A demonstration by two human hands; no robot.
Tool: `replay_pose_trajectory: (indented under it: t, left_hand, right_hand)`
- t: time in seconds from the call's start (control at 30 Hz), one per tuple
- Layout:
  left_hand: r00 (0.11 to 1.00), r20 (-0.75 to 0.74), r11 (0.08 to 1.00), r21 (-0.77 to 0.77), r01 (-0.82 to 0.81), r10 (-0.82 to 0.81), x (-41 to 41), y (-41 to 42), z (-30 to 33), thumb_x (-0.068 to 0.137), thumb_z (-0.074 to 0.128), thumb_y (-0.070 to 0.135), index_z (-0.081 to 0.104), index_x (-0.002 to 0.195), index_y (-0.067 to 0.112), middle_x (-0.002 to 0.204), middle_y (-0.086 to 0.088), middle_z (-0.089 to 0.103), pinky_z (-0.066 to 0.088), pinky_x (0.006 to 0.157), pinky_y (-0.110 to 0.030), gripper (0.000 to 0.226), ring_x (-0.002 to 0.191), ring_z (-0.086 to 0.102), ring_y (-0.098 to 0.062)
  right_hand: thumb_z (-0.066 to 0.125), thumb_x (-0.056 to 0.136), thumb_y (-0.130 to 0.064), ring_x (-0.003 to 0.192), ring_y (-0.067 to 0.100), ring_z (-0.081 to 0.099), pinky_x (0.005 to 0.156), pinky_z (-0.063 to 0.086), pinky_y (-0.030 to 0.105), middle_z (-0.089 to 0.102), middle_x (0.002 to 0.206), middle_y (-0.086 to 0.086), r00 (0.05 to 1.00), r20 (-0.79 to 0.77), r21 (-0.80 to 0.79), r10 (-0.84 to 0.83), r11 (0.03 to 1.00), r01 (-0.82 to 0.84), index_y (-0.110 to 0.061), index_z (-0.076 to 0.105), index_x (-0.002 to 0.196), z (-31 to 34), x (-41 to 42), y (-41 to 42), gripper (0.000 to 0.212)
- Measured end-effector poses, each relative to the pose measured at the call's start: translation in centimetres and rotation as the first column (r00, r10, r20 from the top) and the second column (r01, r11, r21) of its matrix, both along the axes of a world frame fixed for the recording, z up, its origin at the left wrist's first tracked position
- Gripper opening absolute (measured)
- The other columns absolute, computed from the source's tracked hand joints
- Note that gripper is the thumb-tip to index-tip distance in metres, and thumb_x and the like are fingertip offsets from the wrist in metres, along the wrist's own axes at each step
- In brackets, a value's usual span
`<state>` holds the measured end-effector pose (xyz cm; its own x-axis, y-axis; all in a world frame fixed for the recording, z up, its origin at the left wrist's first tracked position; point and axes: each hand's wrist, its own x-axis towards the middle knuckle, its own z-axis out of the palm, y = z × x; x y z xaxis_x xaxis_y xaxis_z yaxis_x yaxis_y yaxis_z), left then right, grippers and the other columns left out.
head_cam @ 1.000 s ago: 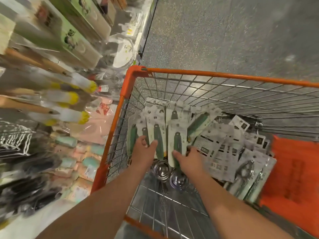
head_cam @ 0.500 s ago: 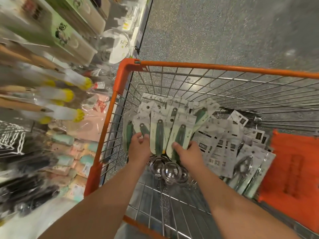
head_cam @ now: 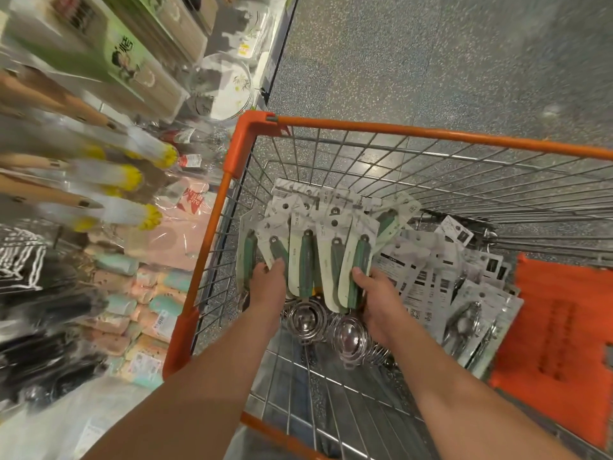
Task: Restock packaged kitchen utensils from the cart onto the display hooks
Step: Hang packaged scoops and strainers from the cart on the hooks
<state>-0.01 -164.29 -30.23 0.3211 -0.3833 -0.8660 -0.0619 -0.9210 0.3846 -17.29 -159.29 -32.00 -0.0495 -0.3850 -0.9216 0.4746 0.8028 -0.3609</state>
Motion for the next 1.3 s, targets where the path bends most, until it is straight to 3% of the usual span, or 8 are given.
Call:
replay_pose_trajectory:
  t: [0.1,0.27,0.4,0.53,0.7,0.93,1.1,1.3]
  left_hand:
    - [0.994,-0.095,0.999,-0.023,-0.049,0.047,1.3,0.6,-3.2,0.074,0.052,0.061,0.042,0.153,0.023,0.154,-0.008,0.050,0.037,0.115,-0.059,0.088,0.138,0.049,-0.035]
    - [0.994,-0.103,0.996,-0.088,-0.029,0.020,1.1,-0.1,0.0,0.102,0.051,0.037,0.062,0.120,0.018,0.119,-0.009,0.070,0.052,0.102,-0.050,0.028,0.108,0.067,-0.028]
    - [0.981,-0.185,0.994,-0.098,0.048,-0.066,0.7,0.4,0.4,0.105,0.054,0.044,0.051,0.134,0.027,0.131,-0.002,0.066,0.049,0.107,-0.052,0.035,0.119,0.064,-0.025]
    - [0.951,-0.284,0.991,-0.086,0.103,-0.123,0.6,1.0,-0.3,0.084,0.068,0.069,0.043,0.147,0.031,0.146,0.003,0.059,0.042,0.115,-0.053,0.078,0.130,0.057,-0.024]
    - [0.940,-0.285,0.981,-0.098,0.168,-0.190,-0.1,1.0,0.0,0.098,0.063,0.051,0.025,0.160,0.021,0.152,0.007,0.039,0.033,0.116,-0.045,0.079,0.145,0.038,-0.026]
    - [0.936,-0.260,0.954,-0.244,0.172,-0.236,-0.2,1.0,2.4,0.101,0.061,0.043,0.048,0.124,0.032,0.115,0.017,0.061,0.044,0.075,-0.016,0.029,0.093,0.057,0.004]
    - [0.944,-0.317,0.946,-0.324,-0.017,-0.091,-0.1,0.8,7.0,0.089,0.069,0.055,0.056,0.137,0.030,0.124,0.001,0.074,0.057,0.099,-0.049,0.055,0.112,0.072,-0.023]
    - [0.935,-0.354,0.911,-0.388,-0.137,-0.010,0.7,0.3,13.3,0.087,0.080,0.038,0.062,0.134,0.027,0.119,-0.002,0.076,0.058,0.097,-0.051,0.051,0.109,0.074,-0.026]
  right_hand:
    - [0.060,0.101,-0.010,0.103,0.032,0.074,0.075,0.063,0.044,0.076,0.116,0.010,0.997,0.069,-0.029,-0.024,0.999,0.026,-0.017,0.059,0.129,0.7,1.0,-0.8,0.029]
    - [0.072,0.093,-0.005,0.104,0.029,0.074,0.093,0.060,0.052,0.076,0.113,0.007,0.996,-0.003,-0.045,0.085,0.995,-0.085,-0.018,0.060,0.119,0.1,3.6,-1.6,0.032]
    - [0.080,0.087,-0.016,0.103,0.023,0.075,0.099,0.057,0.049,0.079,0.109,-0.001,0.984,-0.110,-0.068,0.140,0.987,-0.148,-0.019,0.068,0.121,-0.2,5.1,-1.2,0.036]
    - [0.078,0.090,-0.018,0.103,0.022,0.075,0.099,0.057,0.048,0.079,0.108,-0.001,0.978,-0.127,-0.084,0.163,0.981,-0.174,-0.023,0.067,0.115,0.1,5.2,-0.8,0.028]
    - [0.075,0.090,-0.017,0.109,0.024,0.071,0.103,0.054,0.052,0.076,0.115,0.001,0.983,-0.081,-0.061,0.162,0.984,-0.167,-0.022,0.059,0.123,0.3,5.0,-0.6,0.036]
    - [0.066,0.100,-0.020,0.112,0.029,0.072,0.104,0.054,0.054,0.076,0.120,0.008,0.999,0.039,-0.129,0.003,0.992,0.002,-0.018,0.063,0.133,3.5,4.3,-0.1,0.033]
    - [0.067,0.098,-0.014,0.109,0.032,0.073,0.101,0.055,0.053,0.076,0.118,0.013,0.998,0.066,-0.212,0.023,0.977,-0.008,-0.012,0.066,0.130,9.1,3.6,-2.2,0.031]
    - [0.069,0.096,-0.011,0.103,0.036,0.075,0.098,0.056,0.055,0.077,0.112,0.015,0.984,0.070,-0.295,0.166,0.945,-0.138,-0.008,0.069,0.122,16.7,3.9,-4.5,0.027]
